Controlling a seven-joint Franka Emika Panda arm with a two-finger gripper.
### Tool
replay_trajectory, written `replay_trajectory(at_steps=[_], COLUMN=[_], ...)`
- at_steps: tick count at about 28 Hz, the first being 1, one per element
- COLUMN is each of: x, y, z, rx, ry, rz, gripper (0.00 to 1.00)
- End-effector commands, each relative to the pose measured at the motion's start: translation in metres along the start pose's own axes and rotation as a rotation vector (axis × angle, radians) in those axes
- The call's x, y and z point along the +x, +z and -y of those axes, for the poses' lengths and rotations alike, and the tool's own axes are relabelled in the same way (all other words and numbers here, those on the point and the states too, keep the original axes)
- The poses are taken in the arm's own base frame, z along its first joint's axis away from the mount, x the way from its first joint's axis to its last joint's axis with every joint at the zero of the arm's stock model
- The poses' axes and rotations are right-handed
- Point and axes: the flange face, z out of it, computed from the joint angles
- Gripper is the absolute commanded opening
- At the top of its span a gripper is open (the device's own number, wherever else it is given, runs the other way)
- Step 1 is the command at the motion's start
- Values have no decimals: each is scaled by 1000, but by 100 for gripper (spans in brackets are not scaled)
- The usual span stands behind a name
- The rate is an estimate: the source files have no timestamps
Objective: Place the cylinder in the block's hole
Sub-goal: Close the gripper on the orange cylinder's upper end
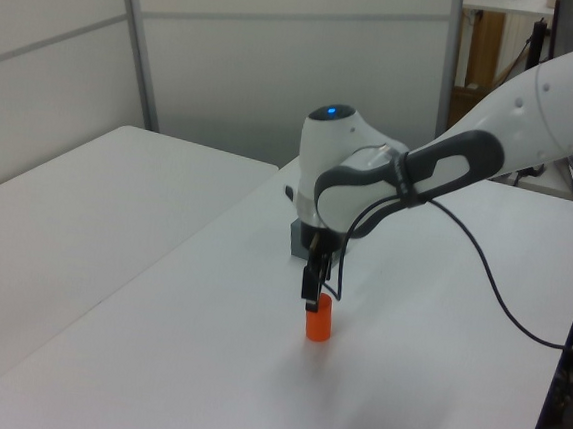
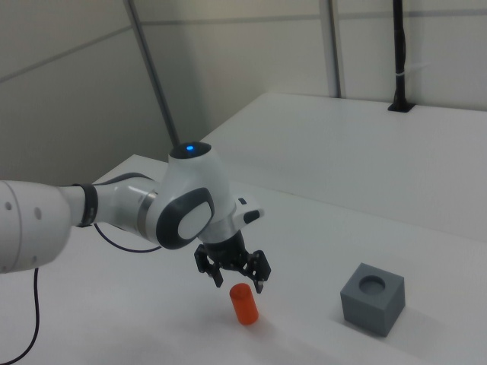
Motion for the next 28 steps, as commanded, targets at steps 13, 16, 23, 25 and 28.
replay_trajectory(at_steps=[13,16,23,25,28], x=[7,7,5,8,13], y=[17,16,8,-1,-18], z=[10,11,11,8,-3], rx=[-49,-45,-40,-36,-25], ry=[-39,-39,-38,-26,6], rz=[30,38,59,48,23], gripper=[37,26,10,0,0])
